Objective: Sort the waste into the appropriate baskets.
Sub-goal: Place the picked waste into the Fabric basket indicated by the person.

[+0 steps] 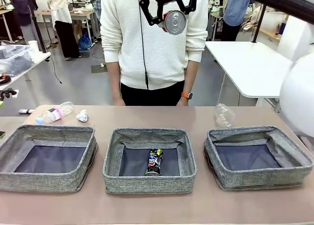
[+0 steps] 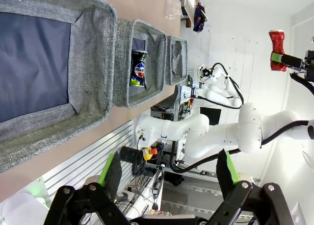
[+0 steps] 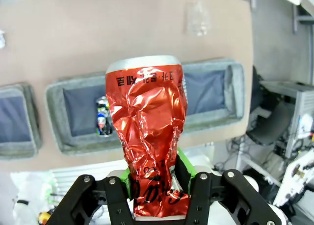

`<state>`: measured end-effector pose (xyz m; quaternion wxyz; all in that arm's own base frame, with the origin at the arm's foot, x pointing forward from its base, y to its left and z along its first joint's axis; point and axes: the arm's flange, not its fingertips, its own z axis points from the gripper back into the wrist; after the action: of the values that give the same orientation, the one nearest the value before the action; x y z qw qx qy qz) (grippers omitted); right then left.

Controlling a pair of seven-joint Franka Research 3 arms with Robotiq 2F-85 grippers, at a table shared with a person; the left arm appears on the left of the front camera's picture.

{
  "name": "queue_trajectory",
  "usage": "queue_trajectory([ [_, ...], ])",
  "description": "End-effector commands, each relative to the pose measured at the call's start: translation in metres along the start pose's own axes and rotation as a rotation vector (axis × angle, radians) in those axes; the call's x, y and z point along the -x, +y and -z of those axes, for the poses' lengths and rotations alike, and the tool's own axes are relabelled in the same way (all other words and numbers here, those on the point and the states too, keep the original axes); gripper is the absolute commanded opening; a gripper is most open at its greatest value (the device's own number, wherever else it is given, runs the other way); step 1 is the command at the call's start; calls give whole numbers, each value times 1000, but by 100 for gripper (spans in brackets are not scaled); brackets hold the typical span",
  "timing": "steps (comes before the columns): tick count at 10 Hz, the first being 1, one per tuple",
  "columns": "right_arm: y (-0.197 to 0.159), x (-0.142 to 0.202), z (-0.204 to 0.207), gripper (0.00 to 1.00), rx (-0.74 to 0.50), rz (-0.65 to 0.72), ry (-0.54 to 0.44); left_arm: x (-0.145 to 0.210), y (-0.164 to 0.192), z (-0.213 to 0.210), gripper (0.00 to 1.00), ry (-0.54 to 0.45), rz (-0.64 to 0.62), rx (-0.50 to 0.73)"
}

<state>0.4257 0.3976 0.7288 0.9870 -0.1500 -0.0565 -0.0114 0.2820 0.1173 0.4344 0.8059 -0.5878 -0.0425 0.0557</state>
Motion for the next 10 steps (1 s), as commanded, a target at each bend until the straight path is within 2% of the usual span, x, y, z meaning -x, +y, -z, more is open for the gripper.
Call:
queue_trajectory([
  [1, -1, 2, -3, 28, -10, -8, 0, 1, -4, -1, 100, -3, -1, 17],
  [10, -1, 2, -3, 28, -10, -8, 0, 1, -4, -1, 100, -3, -1, 17],
])
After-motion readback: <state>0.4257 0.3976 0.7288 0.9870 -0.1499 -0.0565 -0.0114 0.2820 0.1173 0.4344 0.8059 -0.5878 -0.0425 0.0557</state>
